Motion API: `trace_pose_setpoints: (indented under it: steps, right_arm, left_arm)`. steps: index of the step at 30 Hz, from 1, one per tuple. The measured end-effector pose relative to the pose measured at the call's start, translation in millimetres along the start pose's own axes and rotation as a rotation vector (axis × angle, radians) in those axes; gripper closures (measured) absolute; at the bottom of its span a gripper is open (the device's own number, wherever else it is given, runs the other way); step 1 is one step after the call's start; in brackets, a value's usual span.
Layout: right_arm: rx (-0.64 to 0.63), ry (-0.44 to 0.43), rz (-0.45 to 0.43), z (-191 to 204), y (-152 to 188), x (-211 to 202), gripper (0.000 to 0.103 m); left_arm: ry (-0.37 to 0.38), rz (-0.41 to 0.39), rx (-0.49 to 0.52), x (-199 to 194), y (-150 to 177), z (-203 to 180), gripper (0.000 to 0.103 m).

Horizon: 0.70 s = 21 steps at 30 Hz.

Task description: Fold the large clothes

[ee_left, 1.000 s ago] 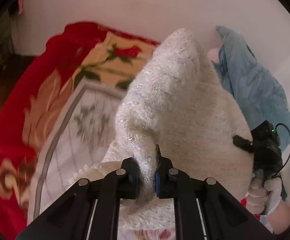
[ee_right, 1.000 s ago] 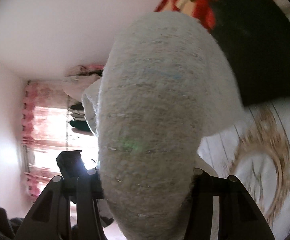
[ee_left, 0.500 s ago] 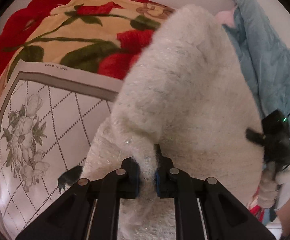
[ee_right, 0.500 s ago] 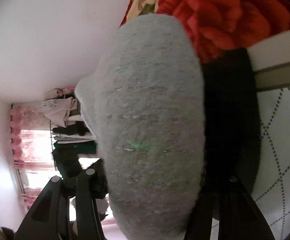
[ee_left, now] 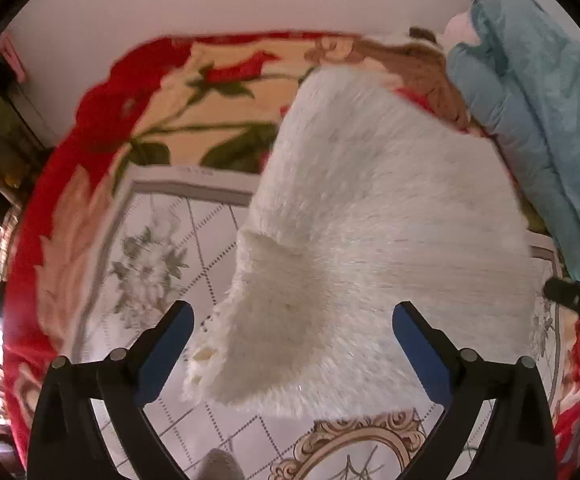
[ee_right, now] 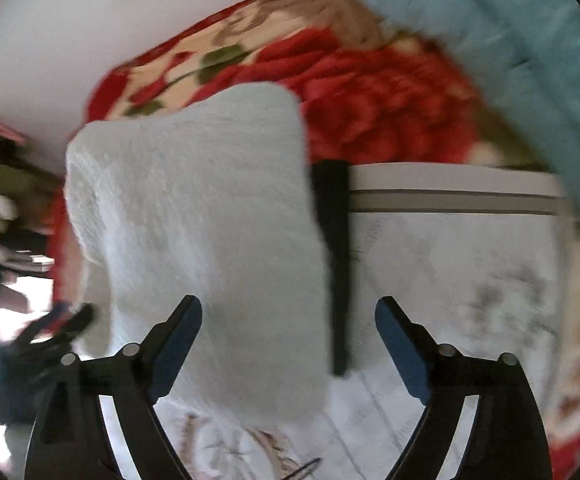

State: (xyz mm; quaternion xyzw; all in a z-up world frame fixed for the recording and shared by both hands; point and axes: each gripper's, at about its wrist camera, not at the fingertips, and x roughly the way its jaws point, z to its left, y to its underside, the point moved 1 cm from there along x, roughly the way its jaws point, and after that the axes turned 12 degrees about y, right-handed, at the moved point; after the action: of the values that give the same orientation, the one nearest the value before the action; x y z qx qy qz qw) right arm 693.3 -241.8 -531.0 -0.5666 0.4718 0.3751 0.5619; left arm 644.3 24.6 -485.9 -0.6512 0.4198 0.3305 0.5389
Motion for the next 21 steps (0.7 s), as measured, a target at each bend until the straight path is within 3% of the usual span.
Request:
trace_pose_setpoints:
  steps: [5,8,14,21]
  right_arm:
    - [0.002,0.215,-0.053,-10,30,-55,0.011]
    - [-0.004,0.314,-0.114,-9,42,-113,0.011]
    - [0.003,0.362,-0.175,-7,77,-230,0.011]
    - [-0.014,0.37,-0.275,-4,131,-368,0.011]
  left_arm:
    - [-0.011,-0.054,0.01,-56,6,-22,0.0]
    - [-0.009,-0.082,0.021,-96,10,-34,0.0]
    - [0.032,-0.131,0.046,-199,28,-61,0.0]
    - [0.009,-0.17,0.043,-317,63,-82,0.0]
